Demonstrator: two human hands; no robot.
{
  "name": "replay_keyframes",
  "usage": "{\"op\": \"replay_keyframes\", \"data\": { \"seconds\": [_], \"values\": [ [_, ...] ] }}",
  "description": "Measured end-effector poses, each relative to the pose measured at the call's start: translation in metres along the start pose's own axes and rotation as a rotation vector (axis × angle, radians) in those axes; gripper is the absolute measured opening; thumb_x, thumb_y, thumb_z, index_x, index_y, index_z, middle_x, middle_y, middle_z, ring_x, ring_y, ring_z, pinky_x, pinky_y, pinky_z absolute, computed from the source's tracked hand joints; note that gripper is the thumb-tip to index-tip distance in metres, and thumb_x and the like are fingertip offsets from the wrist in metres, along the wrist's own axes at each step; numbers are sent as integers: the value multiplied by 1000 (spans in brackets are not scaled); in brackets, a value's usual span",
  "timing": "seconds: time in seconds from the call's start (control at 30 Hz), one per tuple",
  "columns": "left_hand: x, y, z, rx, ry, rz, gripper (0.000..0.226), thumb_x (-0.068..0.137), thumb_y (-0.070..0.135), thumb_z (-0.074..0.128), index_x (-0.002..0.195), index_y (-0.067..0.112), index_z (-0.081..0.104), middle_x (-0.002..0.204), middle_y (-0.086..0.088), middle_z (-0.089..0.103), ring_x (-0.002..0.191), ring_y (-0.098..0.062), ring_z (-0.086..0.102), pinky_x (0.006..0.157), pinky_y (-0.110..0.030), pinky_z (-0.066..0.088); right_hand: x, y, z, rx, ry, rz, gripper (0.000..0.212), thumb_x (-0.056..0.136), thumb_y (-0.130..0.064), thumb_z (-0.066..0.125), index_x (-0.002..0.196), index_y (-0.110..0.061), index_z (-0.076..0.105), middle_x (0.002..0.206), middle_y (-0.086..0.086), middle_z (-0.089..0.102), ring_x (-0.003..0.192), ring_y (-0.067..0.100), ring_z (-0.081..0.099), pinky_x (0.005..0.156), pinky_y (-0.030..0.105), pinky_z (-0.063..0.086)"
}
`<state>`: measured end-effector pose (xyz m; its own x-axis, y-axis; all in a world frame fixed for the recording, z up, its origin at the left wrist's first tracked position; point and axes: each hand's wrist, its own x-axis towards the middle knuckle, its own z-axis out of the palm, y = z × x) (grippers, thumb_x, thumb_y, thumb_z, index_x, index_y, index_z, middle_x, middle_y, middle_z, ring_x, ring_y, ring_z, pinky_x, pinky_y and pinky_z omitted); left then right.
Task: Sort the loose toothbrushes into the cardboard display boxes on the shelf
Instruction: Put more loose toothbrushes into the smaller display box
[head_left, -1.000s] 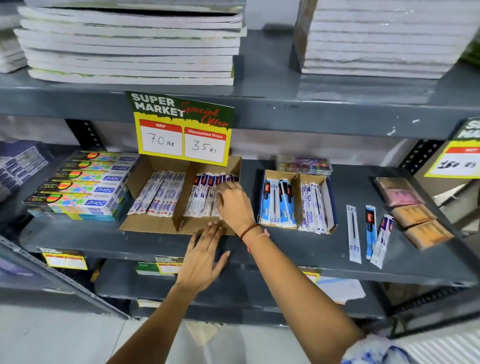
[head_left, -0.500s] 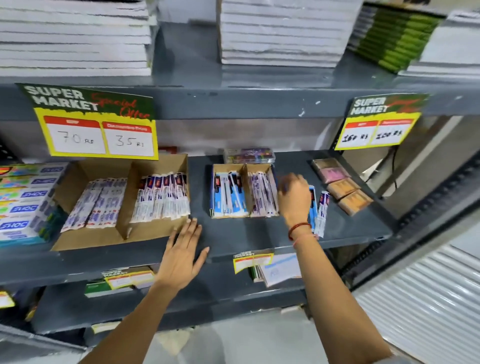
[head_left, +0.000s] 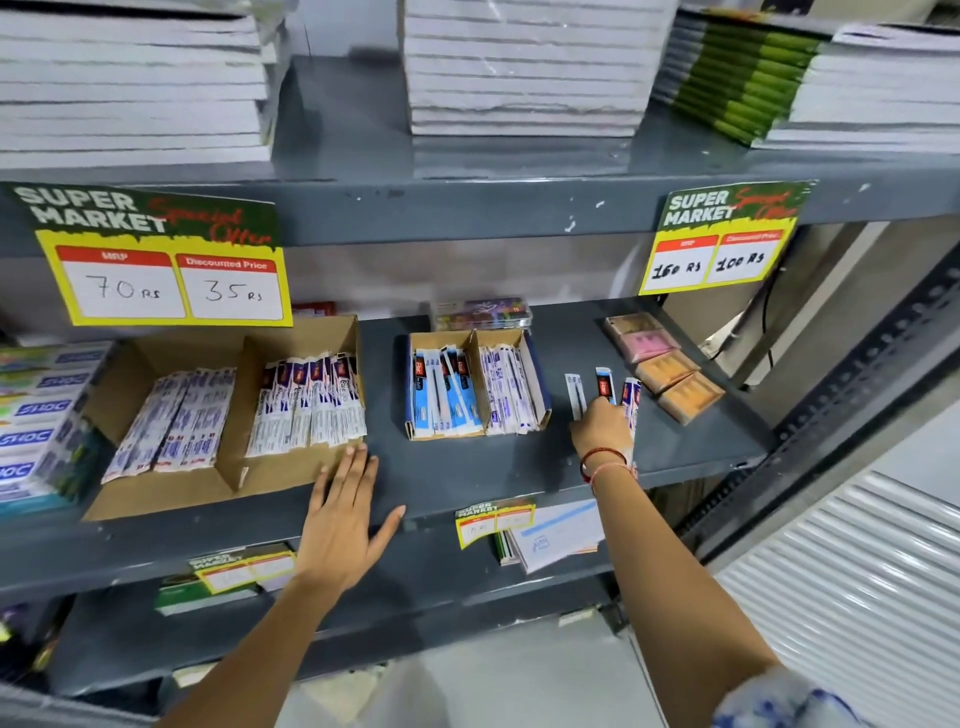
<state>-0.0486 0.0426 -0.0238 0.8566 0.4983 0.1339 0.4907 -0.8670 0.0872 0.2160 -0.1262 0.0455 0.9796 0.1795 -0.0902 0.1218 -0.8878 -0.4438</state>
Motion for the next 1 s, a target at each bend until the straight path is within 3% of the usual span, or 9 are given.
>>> {"op": "replay_keyframes", "data": {
  "seconds": [0.27,0.43,0.53,0.6,0.9,1.0],
  "values": [
    [-3,-3,2,-10,-19,-25,86,90,65,13,134,-3,42,143,-20,38,136,-28,26,109,-49,16,1,-5,-3,43,28,12,26,91,-3,48,113,4,59,116,25,65,108,41,62,89,43,53],
    [-8,-14,5,-5,-31,-13,96,84,75,17,138,-2,35,143,-18,39,134,-28,30,111,-47,11,1,9,-14,497,31,72,22,91,-4,52,100,8,68,103,28,69,98,41,62,81,31,52],
    [-9,-16,5,-4,-45,-12,97,83,76,18,138,-2,35,142,-19,40,134,-29,31,111,-45,11,-4,11,-15,912,-112,180,22,92,-1,52,77,-7,67,80,11,64,84,28,58,58,23,50],
    [-8,-16,4,0,-52,-17,97,83,76,17,137,-3,37,141,-19,41,133,-29,32,111,-44,10,-9,8,-14,1033,-205,201,32,94,-2,51,67,-17,59,77,6,61,75,24,58,59,24,47],
    [-8,-15,3,18,-68,-21,97,83,75,16,135,-4,39,140,-19,43,132,-30,34,111,-42,6,-25,-10,0,1056,-280,95,35,95,1,50,66,-17,59,75,1,62,67,13,59,61,24,47],
    [-8,-14,1,12,-77,-27,97,83,75,17,135,-3,39,139,-19,43,132,-30,34,111,-40,4,-25,-13,2,1019,-265,90,36,95,0,50,66,-18,60,83,8,65,70,16,61,63,27,49]
  ]
}}
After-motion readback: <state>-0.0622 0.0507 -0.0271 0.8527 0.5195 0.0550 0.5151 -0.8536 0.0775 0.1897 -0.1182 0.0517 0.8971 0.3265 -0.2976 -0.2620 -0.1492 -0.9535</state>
